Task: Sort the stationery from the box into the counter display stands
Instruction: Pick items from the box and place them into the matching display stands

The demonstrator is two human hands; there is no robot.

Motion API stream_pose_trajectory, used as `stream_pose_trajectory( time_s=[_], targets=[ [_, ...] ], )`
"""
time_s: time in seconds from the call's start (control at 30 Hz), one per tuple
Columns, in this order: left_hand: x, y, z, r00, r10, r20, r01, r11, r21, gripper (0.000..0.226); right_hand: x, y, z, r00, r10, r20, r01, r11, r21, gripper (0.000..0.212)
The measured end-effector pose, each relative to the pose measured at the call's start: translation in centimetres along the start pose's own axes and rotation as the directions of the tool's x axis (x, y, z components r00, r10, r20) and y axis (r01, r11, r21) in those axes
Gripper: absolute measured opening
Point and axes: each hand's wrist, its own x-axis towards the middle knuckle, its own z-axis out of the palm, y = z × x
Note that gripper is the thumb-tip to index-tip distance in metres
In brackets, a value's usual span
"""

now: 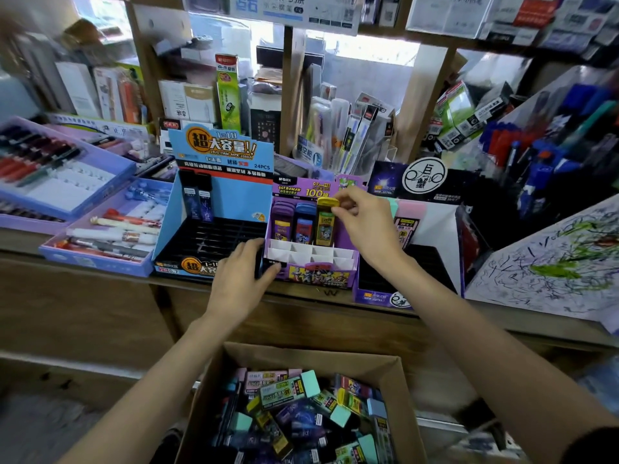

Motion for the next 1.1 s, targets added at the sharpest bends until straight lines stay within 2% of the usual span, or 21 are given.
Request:
stream_pose_trajectory(
  time_s=[0.1, 0.23, 0.3, 0.37, 0.47, 0.53, 0.6, 0.7, 0.83, 0.97, 1.1],
  targets=[
    [0.0, 0.0, -0.1, 1.000, 0.005, 0.006, -0.005, 1.000, 0.009, 0.051, -0.5, 0.7, 0.7, 0.993, 0.070, 0.097, -0.064, 0.996, -0.067, 0.015],
    [-0.4, 0.5, -0.7, 1.000, 0.023, 0.003, -0.023, 1.000, -0.021, 0.049, -0.5, 0.3, 0.3, 0.982, 0.126, 0.142, -0.120, 0.992, -0.050, 0.024],
    [-0.9, 0.9, -1.3, 0.995, 0.089, -0.045, -0.091, 0.995, -0.028, 0.045, -0.5, -0.1, -0.5, 0.966, 0.176, 0.189, -0.174, 0.984, -0.027, 0.026],
    [-1.8, 1.2, -1.8, 0.983, 0.172, -0.070, -0.174, 0.984, -0.027, 0.039, -1.2, -0.6, -1.6, 0.963, 0.171, 0.209, -0.169, 0.985, -0.029, 0.024],
    [-3.7, 1.1, -2.0, 0.968, 0.251, -0.001, -0.250, 0.963, -0.101, 0.030, -4.0, -1.4, -3.6, 0.972, 0.099, 0.215, -0.090, 0.995, -0.048, 0.018],
    [-5.4, 0.4, -1.3, 0.955, 0.280, 0.096, -0.266, 0.955, -0.133, 0.024, -6.6, -1.7, -4.5, 0.958, 0.076, 0.277, -0.069, 0.997, -0.037, 0.016],
    [-7.2, -0.9, 0.2, 0.938, 0.270, 0.217, -0.250, 0.961, -0.114, 0.024, -9.6, -1.2, -4.7, 0.926, 0.083, 0.368, -0.078, 0.997, -0.030, 0.017],
    [-9.8, -3.3, 3.3, 0.911, 0.178, 0.373, -0.156, 0.984, -0.088, 0.026, -14.2, 1.0, -3.6, 0.854, 0.135, 0.502, -0.100, 0.990, -0.096, 0.018],
    [-13.1, -6.1, 7.7, 0.886, 0.042, 0.462, -0.018, 0.998, -0.057, 0.028, -19.7, 6.4, -0.4, 0.709, 0.293, 0.641, -0.177, 0.954, -0.241, 0.018],
    [-15.0, -7.9, 11.8, 0.872, -0.009, 0.489, 0.023, 0.999, -0.023, 0.033, -24.0, 11.5, 2.7, 0.614, 0.499, 0.612, -0.268, 0.860, -0.433, 0.027],
    [-14.5, -8.9, 14.8, 0.874, -0.024, 0.486, -0.008, 0.998, 0.063, 0.050, -26.0, 15.0, 4.9, 0.538, 0.564, 0.626, -0.318, 0.824, -0.469, 0.059]
  ],
)
